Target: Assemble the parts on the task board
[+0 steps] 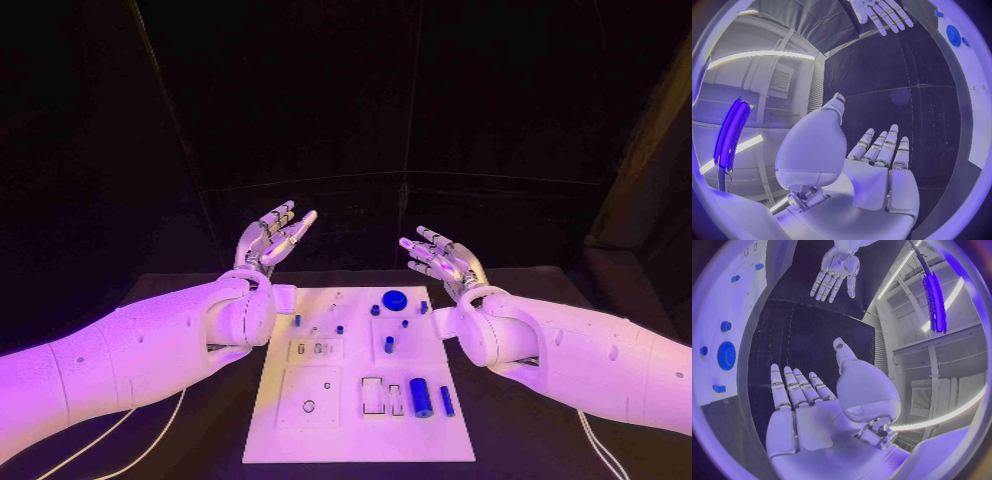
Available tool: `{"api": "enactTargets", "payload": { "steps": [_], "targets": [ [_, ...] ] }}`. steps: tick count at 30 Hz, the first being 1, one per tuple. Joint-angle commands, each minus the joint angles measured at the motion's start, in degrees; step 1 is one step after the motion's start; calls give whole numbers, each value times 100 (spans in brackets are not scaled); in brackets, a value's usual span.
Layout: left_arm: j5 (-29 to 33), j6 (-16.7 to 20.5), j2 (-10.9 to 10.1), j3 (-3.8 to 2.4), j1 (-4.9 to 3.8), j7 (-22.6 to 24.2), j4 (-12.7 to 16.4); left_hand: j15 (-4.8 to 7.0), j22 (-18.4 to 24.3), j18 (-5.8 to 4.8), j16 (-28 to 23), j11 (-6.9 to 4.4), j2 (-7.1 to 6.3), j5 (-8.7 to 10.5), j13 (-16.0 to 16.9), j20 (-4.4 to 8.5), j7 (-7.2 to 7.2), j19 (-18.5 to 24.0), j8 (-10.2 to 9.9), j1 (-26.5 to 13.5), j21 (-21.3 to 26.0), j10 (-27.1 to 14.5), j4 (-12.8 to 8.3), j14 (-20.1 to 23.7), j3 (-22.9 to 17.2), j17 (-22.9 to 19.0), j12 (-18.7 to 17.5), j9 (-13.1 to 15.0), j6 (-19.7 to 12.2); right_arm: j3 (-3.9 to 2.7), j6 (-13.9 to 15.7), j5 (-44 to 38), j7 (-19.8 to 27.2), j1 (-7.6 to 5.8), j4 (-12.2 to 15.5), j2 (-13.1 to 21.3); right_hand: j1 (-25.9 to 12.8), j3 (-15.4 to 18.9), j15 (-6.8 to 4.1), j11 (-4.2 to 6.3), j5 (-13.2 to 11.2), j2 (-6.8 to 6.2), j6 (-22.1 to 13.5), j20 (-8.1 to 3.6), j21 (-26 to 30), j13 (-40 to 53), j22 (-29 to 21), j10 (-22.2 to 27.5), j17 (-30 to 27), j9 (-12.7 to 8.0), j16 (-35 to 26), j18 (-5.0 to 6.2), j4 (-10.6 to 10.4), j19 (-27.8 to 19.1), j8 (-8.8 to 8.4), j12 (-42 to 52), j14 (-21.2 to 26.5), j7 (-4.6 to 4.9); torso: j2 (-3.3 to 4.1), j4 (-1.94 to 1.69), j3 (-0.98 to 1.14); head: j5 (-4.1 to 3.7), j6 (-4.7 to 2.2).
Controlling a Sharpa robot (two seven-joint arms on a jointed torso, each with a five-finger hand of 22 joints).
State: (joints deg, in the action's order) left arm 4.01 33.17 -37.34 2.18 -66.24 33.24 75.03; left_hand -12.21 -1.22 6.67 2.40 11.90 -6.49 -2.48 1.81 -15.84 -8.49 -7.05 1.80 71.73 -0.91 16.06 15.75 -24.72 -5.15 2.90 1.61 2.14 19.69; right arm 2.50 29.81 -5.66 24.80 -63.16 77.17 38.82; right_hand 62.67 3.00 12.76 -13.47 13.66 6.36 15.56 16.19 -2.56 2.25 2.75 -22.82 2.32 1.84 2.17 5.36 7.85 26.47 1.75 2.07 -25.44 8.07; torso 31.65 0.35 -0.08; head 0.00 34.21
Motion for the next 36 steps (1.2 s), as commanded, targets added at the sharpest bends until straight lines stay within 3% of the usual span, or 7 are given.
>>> {"api": "enactTargets", "payload": {
  "steps": [1, 7, 8, 11, 18, 29, 36],
  "targets": [
    [162, -516, 26, 5, -27, 344, -55, -39, -15, 135, 62, 67, -24, -42, 19, -92, -576, -38, 49, 275, -46, 134, 84, -176, -25, 26, 36, 16, 146, 24, -1005, -514, -298, -54, -172, -77, 849, -50, 20, -89, -89, 52, 1041, 47, -218, 80, 120, -1269, 92, 88, 170, 243, 563, 1084, 144, 136, -1423, 821, 0, 0, 0, 0, 1],
    [162, -516, 26, 5, -27, 344, -55, -116, -83, 81, 266, 203, 27, -41, 63, -103, -701, -345, 109, 357, -156, 611, 68, -960, -56, 137, 105, 53, 505, 51, -1248, -625, -371, -90, -316, -143, 1195, -181, -313, 188, -63, 98, 3085, -12, -619, 163, 250, -3031, 162, 251, 558, 520, 860, 2117, 527, 510, -2991, 622, 0, 0, 0, 0, 1],
    [158, -670, -141, 6, -31, 285, -31, -137, -126, 63, 392, 276, 64, -40, 100, -99, -741, -557, 154, 387, -231, 989, 51, -1371, -67, 194, 178, 77, 728, 42, -679, -2296, -370, -130, -575, -29, 1247, -219, -373, 245, -58, 92, 3354, -58, -685, 142, 260, -3207, 147, 246, 580, 530, 862, 2270, 552, 531, -3186, 572, 80, 8, -5, 5, 114],
    [103, -712, -207, 6, -34, 266, 27, -88, -283, 101, 603, 252, 145, -40, 181, -99, -757, -1351, 272, 437, -522, 2009, -16, -1898, -67, 263, 375, 135, 1327, 40, -628, -2756, -402, -172, -612, -9, 1333, -317, -536, 369, -69, 68, 3683, -200, -847, 137, 298, -3592, 159, 228, 665, 529, 881, 2616, 579, 575, -3637, 476, 141, 5, -11, 8, 95],
    [-135, -799, -415, 6, -39, 180, 268, 256, -634, 390, 991, -11, 328, -35, 235, -49, -625, -3302, 577, 479, -1326, 3524, -318, -3038, 18, 368, 780, 250, 2940, 36, -491, -4136, -622, -338, -643, 46, 1395, -637, -850, 603, 91, -16, 4232, -569, -1223, 127, 420, -4240, 194, 210, 781, 530, 890, 3308, 590, 519, -4492, 310, 264, -6, -10, -11, 85],
    [-410, -935, -926, 6, -74, 21, 1008, 404, -638, 393, 979, -131, 428, -35, 206, 96, -519, -3885, 530, 445, -1504, 4036, -613, -3522, 149, 367, 824, 183, 3319, 26, -680, -6252, -1573, -674, -547, 96, 1281, -886, -1362, 978, 125, -400, 4689, -1183, -2409, 175, 1017, -5180, 851, 196, 1682, 504, 865, 4504, 419, 430, -6111, 28, 555, -71, -34, -38, 30],
    [-527, -966, -1131, 5, -102, 38, 1370, 372, -586, 383, 839, -102, 457, -35, 181, 82, -537, -3887, 435, 429, -1451, 3956, -720, -3452, 206, 323, 694, 162, 3306, 22, -992, -7144, -2089, -865, -474, 40, 1092, -926, -1373, 921, -46, -574, 4580, -1206, -2868, 169, 1280, -4743, 1426, 191, 2512, 487, 853, 4693, 212, 227, -6123, 73, 760, -133, -69, -74, -77]
  ]
}}
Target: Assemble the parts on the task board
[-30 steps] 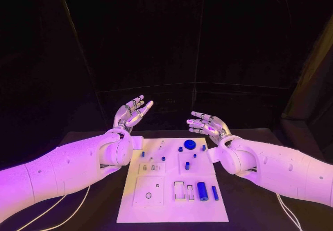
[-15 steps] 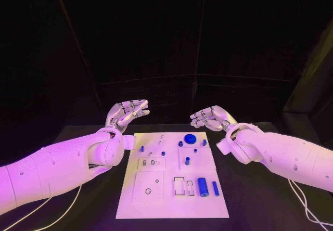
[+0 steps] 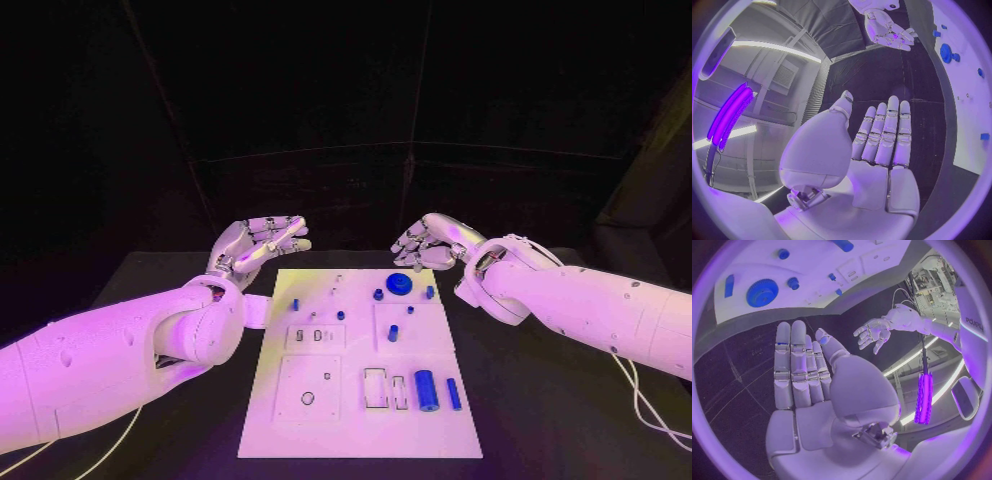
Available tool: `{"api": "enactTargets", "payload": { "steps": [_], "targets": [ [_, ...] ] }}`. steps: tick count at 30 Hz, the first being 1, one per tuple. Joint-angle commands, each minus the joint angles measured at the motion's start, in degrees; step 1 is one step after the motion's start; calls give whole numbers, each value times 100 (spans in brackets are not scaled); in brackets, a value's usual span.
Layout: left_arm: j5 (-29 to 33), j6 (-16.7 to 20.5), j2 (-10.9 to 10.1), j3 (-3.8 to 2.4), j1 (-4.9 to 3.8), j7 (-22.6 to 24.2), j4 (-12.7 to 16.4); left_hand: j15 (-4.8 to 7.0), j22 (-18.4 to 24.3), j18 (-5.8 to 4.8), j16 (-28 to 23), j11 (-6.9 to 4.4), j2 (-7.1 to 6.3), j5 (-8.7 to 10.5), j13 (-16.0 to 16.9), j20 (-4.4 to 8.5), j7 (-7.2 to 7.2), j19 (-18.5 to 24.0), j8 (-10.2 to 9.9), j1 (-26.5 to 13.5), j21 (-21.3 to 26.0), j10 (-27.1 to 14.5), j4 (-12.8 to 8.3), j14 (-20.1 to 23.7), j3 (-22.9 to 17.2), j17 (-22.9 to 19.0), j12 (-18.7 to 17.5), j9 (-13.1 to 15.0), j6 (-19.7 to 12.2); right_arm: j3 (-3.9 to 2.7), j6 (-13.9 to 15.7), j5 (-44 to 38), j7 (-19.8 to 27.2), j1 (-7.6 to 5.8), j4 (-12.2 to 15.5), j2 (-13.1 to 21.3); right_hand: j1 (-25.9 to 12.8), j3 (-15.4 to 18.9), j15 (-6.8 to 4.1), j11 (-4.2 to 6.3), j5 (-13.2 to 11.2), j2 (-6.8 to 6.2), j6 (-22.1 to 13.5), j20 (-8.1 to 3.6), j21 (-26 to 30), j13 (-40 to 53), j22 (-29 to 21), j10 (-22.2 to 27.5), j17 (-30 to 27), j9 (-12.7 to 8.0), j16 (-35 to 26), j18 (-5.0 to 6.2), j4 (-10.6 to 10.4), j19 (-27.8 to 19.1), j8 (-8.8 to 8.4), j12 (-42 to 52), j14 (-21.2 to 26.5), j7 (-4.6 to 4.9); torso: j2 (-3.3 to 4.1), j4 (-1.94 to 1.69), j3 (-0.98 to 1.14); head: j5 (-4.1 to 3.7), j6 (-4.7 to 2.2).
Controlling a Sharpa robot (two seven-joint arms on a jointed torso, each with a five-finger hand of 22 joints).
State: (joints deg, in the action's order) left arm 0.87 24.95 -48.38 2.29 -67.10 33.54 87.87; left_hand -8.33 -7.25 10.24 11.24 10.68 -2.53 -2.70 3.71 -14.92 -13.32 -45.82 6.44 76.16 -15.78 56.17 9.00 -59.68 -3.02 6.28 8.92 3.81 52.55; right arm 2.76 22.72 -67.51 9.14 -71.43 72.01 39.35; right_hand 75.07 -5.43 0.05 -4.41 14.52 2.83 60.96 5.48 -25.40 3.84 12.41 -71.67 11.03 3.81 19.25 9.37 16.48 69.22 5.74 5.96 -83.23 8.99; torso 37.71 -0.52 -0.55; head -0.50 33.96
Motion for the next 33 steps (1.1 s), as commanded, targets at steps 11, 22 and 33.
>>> {"api": "enactTargets", "payload": {
  "steps": [11, 22, 33],
  "targets": [
    [-326, -173, -96, -7, -26, 39, 349, -23, 28, 25, -71, 27, 65, -12, -10, -16, -59, -6, -49, -22, 50, -70, -66, 55, 7, -25, -62, -7, 16, -106, -808, -1999, -997, -121, 45, -183, -339, -297, -75, -30, -133, -276, -134, -92, -1801, 13, 1097, 582, 3415, 1, 3989, 58, -12, 778, -204, 26, -357, -6, 389, -77, -54, -70, -50],
    [-332, -207, -97, -8, -27, 24, 385, -26, 35, 26, -85, 34, 73, -12, -11, -19, -69, -8, -62, -25, 56, -82, -79, 58, 14, -30, -79, -7, 14, -117, -1244, -2327, -1182, -129, -12, -313, -363, -380, -41, -77, -186, -330, -201, -41, -2667, 6, 2043, 844, 4167, 5, 4736, -32, -18, 812, -199, 102, -280, -5, 501, -116, -61, -97, -49],
    [-331, -229, -83, -8, -27, 15, 369, -27, 37, 26, -89, 36, 75, -12, -11, -20, -72, -8, -66, -26, 58, -85, -83, 58, 17, -31, -83, -8, 13, -117, -1465, -2427, -1202, -129, -65, -430, -351, -426, -30, -81, -196, -328, -223, -22, -3061, 7, 2481, 913, 4478, 4, 5036, -76, -22, 829, -202, 174, -274, -7, 551, -145, -69, -68, -45]
  ]
}}
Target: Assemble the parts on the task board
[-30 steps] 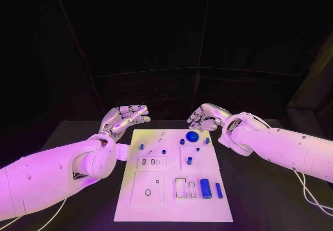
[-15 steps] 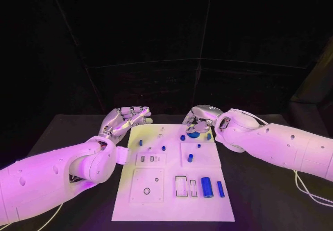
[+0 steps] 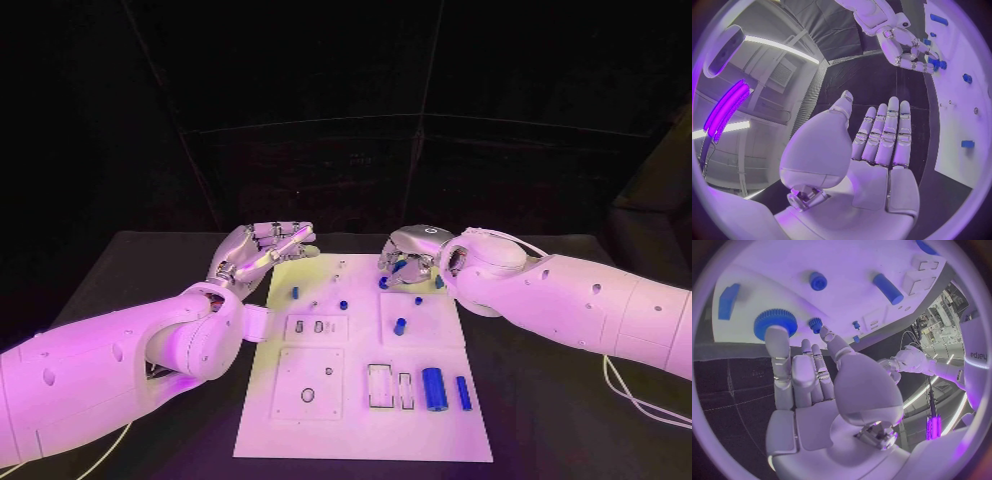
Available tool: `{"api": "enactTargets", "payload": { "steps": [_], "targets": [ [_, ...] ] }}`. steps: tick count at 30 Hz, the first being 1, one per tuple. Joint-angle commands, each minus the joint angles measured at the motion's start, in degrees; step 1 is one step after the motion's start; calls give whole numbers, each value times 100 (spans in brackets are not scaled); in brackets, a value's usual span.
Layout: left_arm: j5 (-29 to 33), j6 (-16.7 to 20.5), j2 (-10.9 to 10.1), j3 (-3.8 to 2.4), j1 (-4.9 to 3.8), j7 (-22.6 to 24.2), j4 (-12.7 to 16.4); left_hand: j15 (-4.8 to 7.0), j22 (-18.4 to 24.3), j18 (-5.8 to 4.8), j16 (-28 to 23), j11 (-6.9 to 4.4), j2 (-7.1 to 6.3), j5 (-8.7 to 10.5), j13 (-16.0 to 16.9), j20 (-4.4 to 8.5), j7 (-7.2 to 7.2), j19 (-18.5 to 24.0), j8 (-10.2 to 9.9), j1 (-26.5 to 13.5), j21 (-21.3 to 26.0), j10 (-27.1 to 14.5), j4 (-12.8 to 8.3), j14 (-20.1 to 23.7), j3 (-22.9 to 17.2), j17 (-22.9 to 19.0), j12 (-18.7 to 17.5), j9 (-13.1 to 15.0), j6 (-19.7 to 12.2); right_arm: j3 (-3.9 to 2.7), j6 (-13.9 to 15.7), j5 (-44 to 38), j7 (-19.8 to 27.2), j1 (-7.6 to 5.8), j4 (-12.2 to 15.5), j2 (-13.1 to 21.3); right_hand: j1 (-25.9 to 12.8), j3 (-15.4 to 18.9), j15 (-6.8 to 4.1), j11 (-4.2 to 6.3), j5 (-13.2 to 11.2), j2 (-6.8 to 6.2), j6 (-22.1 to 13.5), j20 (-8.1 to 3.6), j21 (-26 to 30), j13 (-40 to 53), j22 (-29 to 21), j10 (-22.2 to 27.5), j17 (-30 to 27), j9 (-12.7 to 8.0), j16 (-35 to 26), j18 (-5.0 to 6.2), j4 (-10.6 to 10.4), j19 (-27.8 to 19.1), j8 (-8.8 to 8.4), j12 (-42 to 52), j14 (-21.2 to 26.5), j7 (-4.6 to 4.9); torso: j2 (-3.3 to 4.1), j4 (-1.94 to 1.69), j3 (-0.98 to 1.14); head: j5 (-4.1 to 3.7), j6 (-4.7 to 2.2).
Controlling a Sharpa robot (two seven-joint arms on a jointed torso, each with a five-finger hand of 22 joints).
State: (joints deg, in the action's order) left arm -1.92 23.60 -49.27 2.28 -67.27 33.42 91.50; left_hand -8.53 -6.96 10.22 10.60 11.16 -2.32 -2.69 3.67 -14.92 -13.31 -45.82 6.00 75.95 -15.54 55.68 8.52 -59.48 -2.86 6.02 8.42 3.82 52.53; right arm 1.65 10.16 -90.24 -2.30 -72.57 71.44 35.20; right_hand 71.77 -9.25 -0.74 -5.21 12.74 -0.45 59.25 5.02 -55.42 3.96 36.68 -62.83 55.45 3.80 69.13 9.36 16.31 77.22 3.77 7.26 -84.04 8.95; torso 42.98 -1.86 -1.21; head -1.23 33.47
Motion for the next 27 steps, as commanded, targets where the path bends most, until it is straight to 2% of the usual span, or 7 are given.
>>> {"api": "enactTargets", "payload": {
  "steps": [1, 8, 18, 27],
  "targets": [
    [-50, -96, 7, -6, -10, 25, 7, -9, 10, 27, -28, -11, 57, -13, -7, -21, -75, -9, -24, -5, 35, -37, -39, 37, 2, -6, -37, -8, 15, -5, -218, -156, -49, -15, -14, -30, -19, -53, 50, 0, -19, 6, -51, 25, -102, -4, 104, 24, 72, 6, 82, -81, -6, 33, -4, 56, -195, -3, 28, 0, -1, 16, 8],
    [-17, -103, 13, -6, -10, 22, -5, -9, 10, 27, -29, -11, 57, -13, -7, -21, -75, -10, -25, -6, 35, -38, -39, 37, 2, -6, -37, -8, 15, -4, -290, -162, -27, -15, -57, -97, -5, -115, 49, 5, -20, 48, -29, 31, -273, -6, 296, -5, 190, 10, 199, -101, -4, 42, 4, 103, -196, -4, 44, 13, 0, 23, 2],
    [7, -113, 24, -6, -10, 14, -23, -9, 11, 27, -31, -10, 61, -13, -7, -21, -77, -11, -28, -5, 36, -39, -43, 36, 3, -7, -41, -8, 16, -3, -373, -180, -48, -14, -165, -171, 8, -277, 52, 6, -88, 108, 18, 37, -491, -14, 531, -99, 295, 12, 325, -124, 1, 35, 8, 157, -184, 20, 66, 0, -3, 23, 24],
    [18, -121, 26, -6, -10, 1, -30, -9, 15, 29, -35, -8, 75, -13, -6, -22, -79, -15, -32, -2, 38, -39, -53, 28, 2, -8, -46, -7, 21, -3, -439, -184, -43, -14, -201, -216, 22, -615, 24, 50, -189, 234, 246, 28, -740, -17, 804, -342, 384, 33, 444, -151, -3, 25, 62, 189, -171, -6, 84, 5, -8, 27, 41]
  ]
}}
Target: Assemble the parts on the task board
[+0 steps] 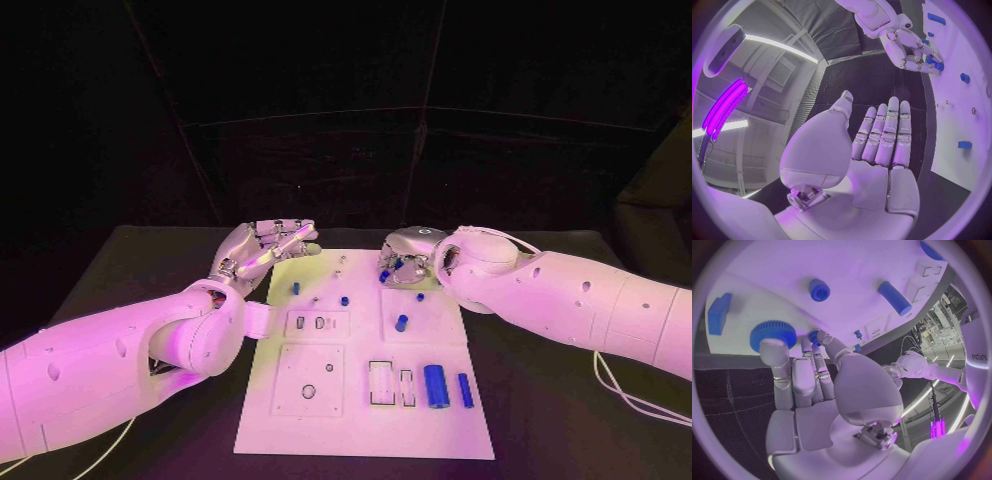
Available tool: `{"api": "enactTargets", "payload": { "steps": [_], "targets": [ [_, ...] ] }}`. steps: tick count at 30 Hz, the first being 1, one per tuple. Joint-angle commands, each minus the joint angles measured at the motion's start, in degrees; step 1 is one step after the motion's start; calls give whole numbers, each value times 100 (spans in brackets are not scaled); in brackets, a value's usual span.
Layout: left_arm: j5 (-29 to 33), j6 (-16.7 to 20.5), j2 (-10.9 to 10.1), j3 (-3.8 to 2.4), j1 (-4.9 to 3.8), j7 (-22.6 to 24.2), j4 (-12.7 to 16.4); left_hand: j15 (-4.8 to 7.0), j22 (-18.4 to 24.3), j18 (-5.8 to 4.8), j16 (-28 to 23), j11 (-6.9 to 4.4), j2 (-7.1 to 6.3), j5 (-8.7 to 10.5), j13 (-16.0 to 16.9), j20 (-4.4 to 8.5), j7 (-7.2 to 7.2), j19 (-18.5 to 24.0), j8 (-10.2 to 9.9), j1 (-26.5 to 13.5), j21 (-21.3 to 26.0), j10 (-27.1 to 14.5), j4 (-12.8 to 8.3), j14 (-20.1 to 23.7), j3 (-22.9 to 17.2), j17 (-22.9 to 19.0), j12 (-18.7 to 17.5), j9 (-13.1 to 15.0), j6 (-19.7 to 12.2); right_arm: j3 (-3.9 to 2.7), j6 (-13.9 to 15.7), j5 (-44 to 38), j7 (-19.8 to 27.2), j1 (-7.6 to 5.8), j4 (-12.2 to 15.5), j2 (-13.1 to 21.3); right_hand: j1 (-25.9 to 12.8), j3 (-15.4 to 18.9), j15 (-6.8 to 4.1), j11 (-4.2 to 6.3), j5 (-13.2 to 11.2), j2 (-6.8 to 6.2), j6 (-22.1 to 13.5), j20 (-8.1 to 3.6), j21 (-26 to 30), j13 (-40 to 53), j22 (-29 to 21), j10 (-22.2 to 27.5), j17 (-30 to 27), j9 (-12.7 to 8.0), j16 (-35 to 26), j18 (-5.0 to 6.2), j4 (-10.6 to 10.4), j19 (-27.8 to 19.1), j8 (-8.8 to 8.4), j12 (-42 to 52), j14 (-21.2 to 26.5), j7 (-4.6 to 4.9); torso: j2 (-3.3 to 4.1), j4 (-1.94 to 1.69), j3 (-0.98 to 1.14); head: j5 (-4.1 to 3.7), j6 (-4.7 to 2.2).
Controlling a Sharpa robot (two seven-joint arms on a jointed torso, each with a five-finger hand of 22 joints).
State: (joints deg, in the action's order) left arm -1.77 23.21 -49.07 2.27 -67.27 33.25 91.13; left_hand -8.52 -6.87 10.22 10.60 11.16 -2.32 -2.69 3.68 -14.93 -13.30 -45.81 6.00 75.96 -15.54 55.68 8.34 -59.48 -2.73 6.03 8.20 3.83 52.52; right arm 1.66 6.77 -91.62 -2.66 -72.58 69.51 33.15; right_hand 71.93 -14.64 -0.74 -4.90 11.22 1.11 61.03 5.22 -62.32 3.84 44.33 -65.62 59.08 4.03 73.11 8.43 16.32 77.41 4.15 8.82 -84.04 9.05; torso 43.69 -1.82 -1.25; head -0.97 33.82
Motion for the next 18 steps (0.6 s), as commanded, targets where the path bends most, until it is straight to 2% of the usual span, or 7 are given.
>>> {"api": "enactTargets", "payload": {
  "steps": [1, 8, 11, 13, 15, 18],
  "targets": [
    [3, -82, 6, -5, -10, 17, 7, -9, 6, 29, -35, -8, 75, -13, -7, -22, -79, -16, -32, -2, 38, -39, -36, 28, -12, -9, -25, -8, 22, -4, -101, -47, -10, -13, -10, -12, 0, -114, 17, 29, -49, 90, 101, 4, -85, -4, 83, -95, 36, 13, 61, -62, -9, 9, 33, 37, -171, -28, 18, 1, -2, 2, 12],
    [4, -88, 10, -5, -10, 8, -10, -9, 6, 29, -35, -8, 75, -13, -7, -22, -79, -16, -32, -2, 38, -39, -36, 28, -12, -9, -25, -8, 22, -4, -31, -47, -23, -13, -12, -14, -61, -324, -27, 90, -60, 116, 282, -31, -289, 1, 334, -274, 68, 26, 119, -94, -37, 36, 66, 44, -166, -91, 15, -1, -5, 4, 23],
    [5, -93, 10, -5, -10, 5, -20, -9, 6, 29, -35, -8, 75, -13, -7, -22, -79, -16, -32, -2, 38, -39, -36, 28, -12, -9, -25, -8, 22, -4, 229, -77, -10, -13, 6, -4, -48, -453, -48, 115, -89, 165, 363, -50, -421, 8, 518, -351, 107, 37, 156, -121, -45, 73, 83, 50, -170, -113, 21, -3, -7, -8, 17],
    [22, -97, 11, -5, -10, 6, -24, -8, 9, 30, -37, -8, 92, -13, -6, -22, -79, -23, -37, 1, 39, -37, -47, 16, -14, -10, -31, -7, 28, -3, 462, -92, 14, -13, 37, 8, -54, -573, -58, 126, -98, 157, 408, -67, -546, 13, 684, -402, 130, 41, 186, -147, -50, 111, 80, 44, -172, -123, 22, -2, -9, -11, 11],
    [39, -101, 12, -5, -10, 5, -29, -8, 9, 30, -37, -8, 92, -13, -6, -22, -79, -23, -37, 1, 39, -37, -47, 16, -14, -10, -31, -7, 28, -3, 693, -81, 38, -13, 75, 21, -55, -656, -67, 134, 1, 137, 437, -75, -643, 19, 819, -438, 152, 46, 210, -168, -46, 145, 79, 45, -175, -129, 22, 0, -9, 1, 5],
    [52, -104, 13, -5, -10, 5, -35, -8, 9, 30, -37, -8, 92, -13, -6, -22, -79, -23, -37, 1, 39, -37, -47, 16, -14, -10, -31, -7, 28, -4, 959, -38, 53, -12, 134, 42, -64, -687, -67, 137, 28, 122, 446, -78, -664, 20, 844, -448, 155, 47, 217, -171, -48, 148, 77, 42, -175, -129, 25, -2, -10, 4, -5]
  ]
}}
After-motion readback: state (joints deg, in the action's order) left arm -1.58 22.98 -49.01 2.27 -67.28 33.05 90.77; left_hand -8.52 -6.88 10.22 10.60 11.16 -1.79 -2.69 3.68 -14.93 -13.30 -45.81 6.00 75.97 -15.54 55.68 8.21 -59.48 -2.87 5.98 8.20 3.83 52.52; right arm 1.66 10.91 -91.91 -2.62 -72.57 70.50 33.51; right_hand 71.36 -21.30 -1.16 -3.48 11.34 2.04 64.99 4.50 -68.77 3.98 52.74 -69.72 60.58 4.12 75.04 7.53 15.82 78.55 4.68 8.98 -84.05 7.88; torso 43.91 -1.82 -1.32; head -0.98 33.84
